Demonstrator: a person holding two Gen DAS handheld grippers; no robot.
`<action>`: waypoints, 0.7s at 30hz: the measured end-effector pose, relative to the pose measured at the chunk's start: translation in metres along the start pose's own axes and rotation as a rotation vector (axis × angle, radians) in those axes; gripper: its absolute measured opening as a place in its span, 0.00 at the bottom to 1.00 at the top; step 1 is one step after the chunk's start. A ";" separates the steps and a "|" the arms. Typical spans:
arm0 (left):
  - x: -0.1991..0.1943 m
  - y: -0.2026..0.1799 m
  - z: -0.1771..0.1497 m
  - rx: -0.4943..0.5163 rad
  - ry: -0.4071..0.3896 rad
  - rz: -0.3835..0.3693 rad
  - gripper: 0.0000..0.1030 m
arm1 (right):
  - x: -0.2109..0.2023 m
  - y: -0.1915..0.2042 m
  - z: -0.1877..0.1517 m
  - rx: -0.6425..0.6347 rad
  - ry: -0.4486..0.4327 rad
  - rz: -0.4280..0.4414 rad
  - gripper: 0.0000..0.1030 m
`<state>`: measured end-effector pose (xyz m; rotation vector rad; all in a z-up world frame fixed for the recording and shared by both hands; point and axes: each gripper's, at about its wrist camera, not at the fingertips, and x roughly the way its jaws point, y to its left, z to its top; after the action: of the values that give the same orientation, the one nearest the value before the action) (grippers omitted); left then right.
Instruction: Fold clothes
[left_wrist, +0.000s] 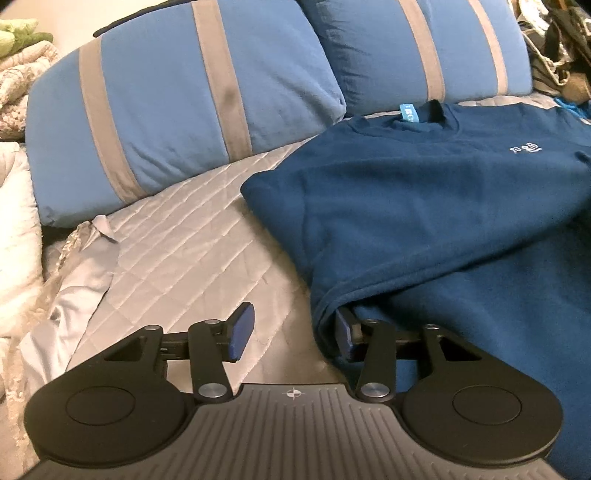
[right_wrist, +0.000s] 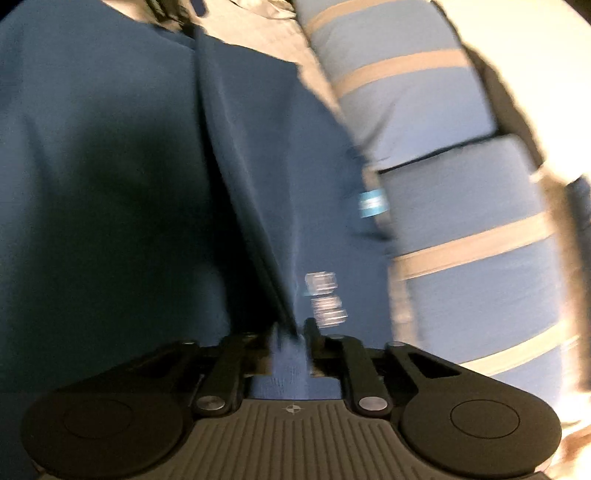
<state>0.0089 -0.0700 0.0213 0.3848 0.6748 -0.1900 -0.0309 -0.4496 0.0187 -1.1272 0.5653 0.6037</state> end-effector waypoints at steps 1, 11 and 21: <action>-0.004 -0.001 0.000 -0.003 0.006 -0.005 0.48 | 0.001 -0.001 -0.006 0.035 0.000 0.015 0.51; -0.072 -0.011 0.002 -0.048 -0.052 -0.109 0.55 | 0.004 -0.004 -0.049 0.231 -0.011 0.079 0.50; -0.120 -0.031 0.002 -0.102 -0.125 -0.182 0.56 | -0.029 0.005 -0.052 0.079 -0.030 -0.036 0.16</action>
<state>-0.0910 -0.0932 0.0905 0.2118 0.5937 -0.3484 -0.0610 -0.5015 0.0183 -1.0504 0.5379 0.5613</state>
